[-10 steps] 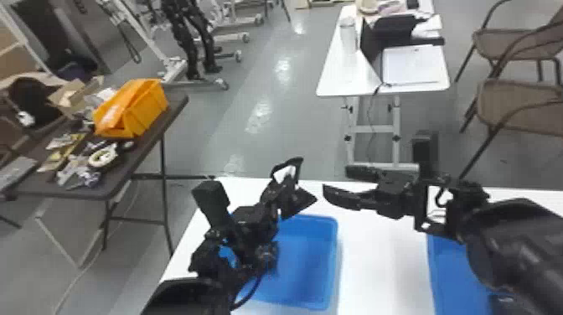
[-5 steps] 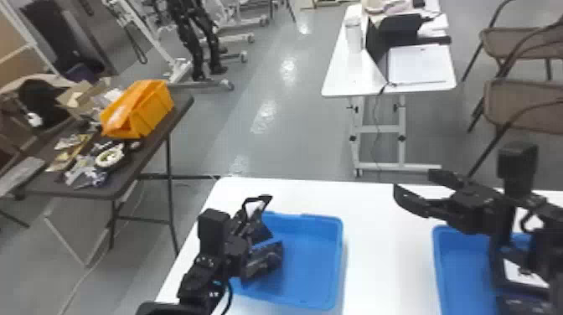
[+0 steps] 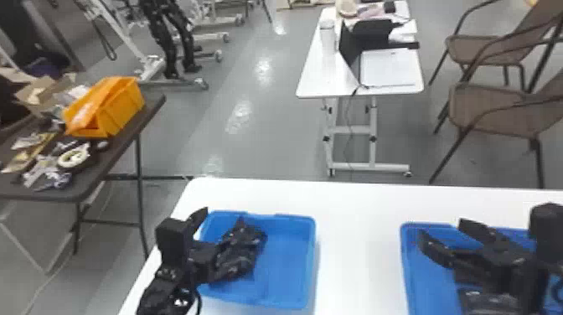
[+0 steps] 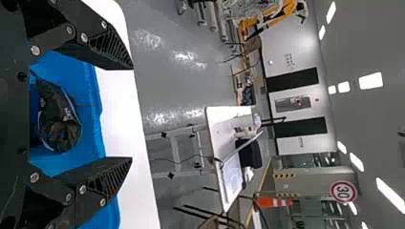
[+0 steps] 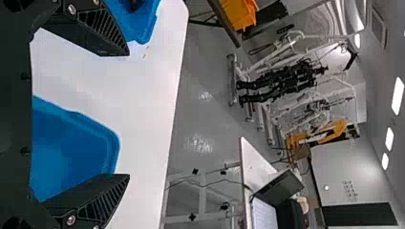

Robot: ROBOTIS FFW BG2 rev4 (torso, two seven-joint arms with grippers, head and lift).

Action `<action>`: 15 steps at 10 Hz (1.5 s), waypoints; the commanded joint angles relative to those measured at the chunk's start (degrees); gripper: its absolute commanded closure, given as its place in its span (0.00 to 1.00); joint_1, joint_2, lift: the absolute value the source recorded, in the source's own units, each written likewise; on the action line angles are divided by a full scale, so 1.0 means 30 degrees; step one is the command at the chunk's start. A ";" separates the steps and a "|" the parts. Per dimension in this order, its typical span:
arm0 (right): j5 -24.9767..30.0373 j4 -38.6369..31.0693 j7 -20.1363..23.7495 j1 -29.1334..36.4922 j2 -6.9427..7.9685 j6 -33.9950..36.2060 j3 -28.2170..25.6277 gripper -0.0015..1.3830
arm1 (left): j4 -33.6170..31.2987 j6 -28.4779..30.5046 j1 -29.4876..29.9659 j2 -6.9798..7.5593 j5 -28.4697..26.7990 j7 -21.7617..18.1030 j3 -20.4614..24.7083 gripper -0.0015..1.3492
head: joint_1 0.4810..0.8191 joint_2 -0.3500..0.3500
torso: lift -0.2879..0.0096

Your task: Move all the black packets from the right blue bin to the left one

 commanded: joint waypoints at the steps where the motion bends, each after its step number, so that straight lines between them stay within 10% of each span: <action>1: 0.0812 -0.0096 -0.0216 0.0691 0.0168 0.0225 -0.1028 0.08 | -0.0040 -0.0561 0.0003 -0.0108 0.0965 -0.0067 -0.0056 0.03 | 0.63 0.84 | 0.97; 13: 0.2599 0.9396 -0.3088 -0.2883 0.0696 -0.1532 -0.2962 0.08 | -0.0099 -0.1352 0.0091 -0.0108 0.2517 -0.0477 -0.0203 0.07 | 0.63 0.59 | 0.97; 15: 0.2130 0.9894 -0.3703 -0.2913 0.0637 -0.1034 -0.2991 0.33 | -0.0099 -0.1352 0.0208 -0.0108 0.2488 -0.0536 -0.0027 0.07 | 0.63 0.59 | 0.97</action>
